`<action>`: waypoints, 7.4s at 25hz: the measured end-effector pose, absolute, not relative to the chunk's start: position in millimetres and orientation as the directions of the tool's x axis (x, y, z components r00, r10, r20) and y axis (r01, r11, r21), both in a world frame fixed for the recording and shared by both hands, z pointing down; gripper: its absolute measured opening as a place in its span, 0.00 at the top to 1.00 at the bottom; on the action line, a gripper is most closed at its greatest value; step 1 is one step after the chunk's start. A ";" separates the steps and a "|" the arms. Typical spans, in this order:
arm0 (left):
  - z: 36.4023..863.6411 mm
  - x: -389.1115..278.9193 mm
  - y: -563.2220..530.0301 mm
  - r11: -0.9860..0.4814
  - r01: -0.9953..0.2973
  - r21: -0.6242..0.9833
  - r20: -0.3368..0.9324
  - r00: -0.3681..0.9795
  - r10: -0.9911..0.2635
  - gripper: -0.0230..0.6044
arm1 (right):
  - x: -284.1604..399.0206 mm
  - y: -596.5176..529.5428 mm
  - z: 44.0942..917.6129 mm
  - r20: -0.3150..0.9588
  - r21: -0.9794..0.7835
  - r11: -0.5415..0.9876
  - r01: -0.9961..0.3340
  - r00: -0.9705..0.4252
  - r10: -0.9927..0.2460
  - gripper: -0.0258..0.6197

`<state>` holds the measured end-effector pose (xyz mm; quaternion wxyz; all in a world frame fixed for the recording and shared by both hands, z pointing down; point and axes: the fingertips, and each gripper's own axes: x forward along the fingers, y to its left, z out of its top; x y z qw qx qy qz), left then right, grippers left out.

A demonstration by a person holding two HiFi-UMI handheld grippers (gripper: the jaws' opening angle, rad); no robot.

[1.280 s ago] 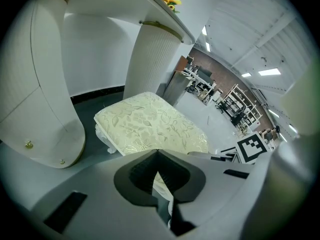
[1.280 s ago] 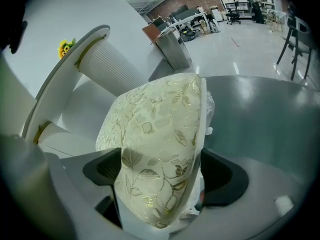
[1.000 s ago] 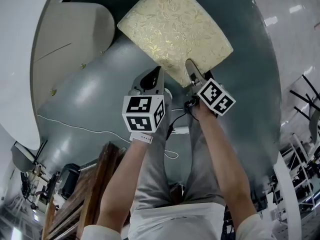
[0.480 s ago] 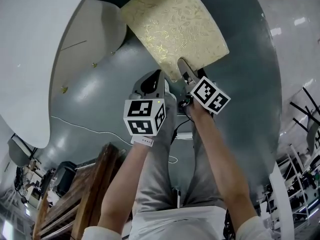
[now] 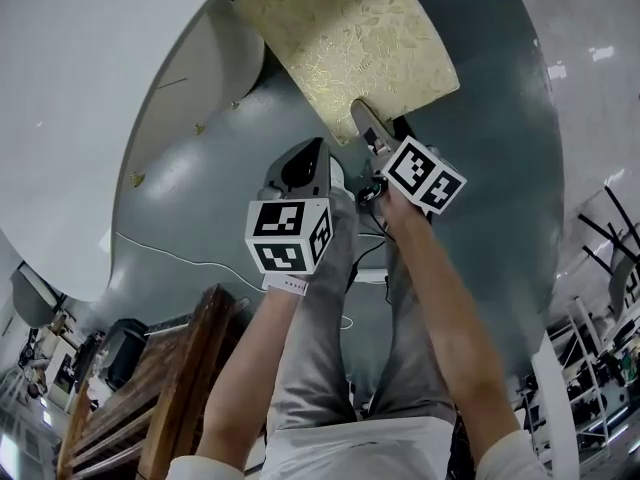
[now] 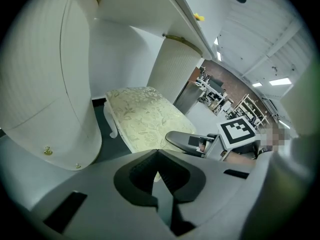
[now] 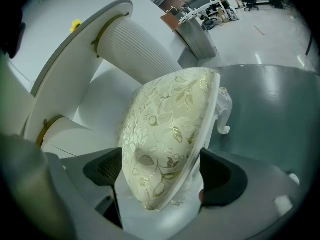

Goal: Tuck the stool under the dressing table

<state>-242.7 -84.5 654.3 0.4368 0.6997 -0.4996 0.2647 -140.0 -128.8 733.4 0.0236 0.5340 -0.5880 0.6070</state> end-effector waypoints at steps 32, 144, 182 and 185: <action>668.5 -299.4 -119.4 -0.084 -0.918 0.388 0.786 0.377 -0.490 0.95 | -251.0 -278.7 723.2 0.537 -0.738 -0.005 -0.675 -0.582 -0.611 0.18; 54.6 -60.9 77.3 -0.333 -0.899 0.283 0.329 0.417 -0.847 0.95 | 126.5 63.6 24.3 0.182 -0.206 0.611 -0.764 -0.643 -0.744 0.94; 36.0 -49.1 91.2 -0.379 -0.885 0.272 0.305 0.453 -0.838 0.95 | 115.3 70.8 12.5 0.128 -0.185 0.576 -0.796 -0.600 -0.789 0.94; 36.6 -55.9 89.1 -0.376 -0.886 0.269 0.310 0.450 -0.837 0.95 | 107.6 68.9 15.1 0.136 -0.188 0.575 -0.797 -0.600 -0.788 0.94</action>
